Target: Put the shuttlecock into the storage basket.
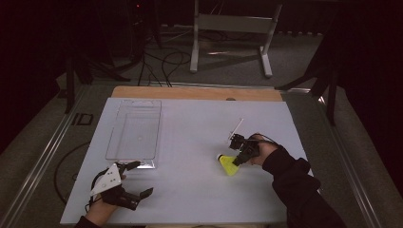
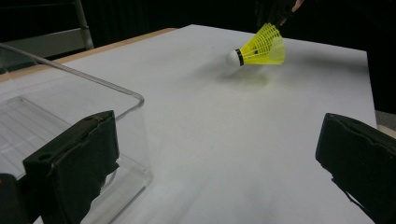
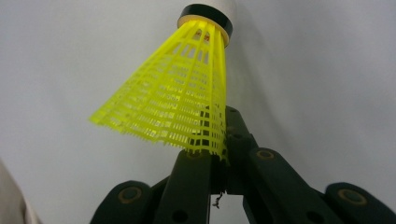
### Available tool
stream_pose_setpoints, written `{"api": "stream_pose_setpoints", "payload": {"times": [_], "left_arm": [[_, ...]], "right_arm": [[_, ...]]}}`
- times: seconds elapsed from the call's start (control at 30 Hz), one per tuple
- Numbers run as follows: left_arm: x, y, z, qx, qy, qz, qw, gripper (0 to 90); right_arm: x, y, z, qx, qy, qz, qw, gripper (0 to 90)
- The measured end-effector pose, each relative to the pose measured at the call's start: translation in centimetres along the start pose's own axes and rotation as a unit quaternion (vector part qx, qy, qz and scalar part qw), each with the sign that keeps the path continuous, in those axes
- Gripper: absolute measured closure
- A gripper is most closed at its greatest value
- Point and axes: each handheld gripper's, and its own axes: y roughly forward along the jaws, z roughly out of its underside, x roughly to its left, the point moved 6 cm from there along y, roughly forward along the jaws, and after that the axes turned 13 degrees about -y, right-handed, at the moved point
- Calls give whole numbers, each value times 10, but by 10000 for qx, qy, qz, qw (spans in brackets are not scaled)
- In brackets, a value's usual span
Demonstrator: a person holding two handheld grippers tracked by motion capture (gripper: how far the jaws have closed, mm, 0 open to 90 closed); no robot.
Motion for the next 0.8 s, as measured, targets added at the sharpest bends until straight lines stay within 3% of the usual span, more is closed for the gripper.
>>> {"api": "stream_pose_setpoints", "payload": {"times": [0.1, 0.13, 0.2, 0.23, 0.43, 0.63, 0.8], "left_arm": [[-1, 0, 0, 31, 15, 11, 10000, 2], [-3, 3, 1, 115, 1, 52, 9999, 3], [-4, 4, 1, 148, -8, 47, 9999, 2], [-4, 5, 0, 158, -1, 18, 9999, 2], [-11, 10, -6, 403, -37, 66, 9992, 2], [-21, 18, -16, 850, -69, 165, 9962, 3], [-29, 27, -25, 1140, 21, 269, 9931, 2]], "right_arm": [[2, -2, 1, -35, -152, -40, 9999, 900], [6, -5, 2, -30, -344, -105, 9993, 900], [6, -6, 2, -45, -401, -137, 9991, 900], [10, -7, 2, -57, -566, -171, 9982, 900], [17, -13, 0, -168, -934, -324, 9950, 900], [22, -12, -1, -204, -1088, -400, 9930, 900], [29, -12, -5, -234, -1377, -518, 9888, 900]]}}
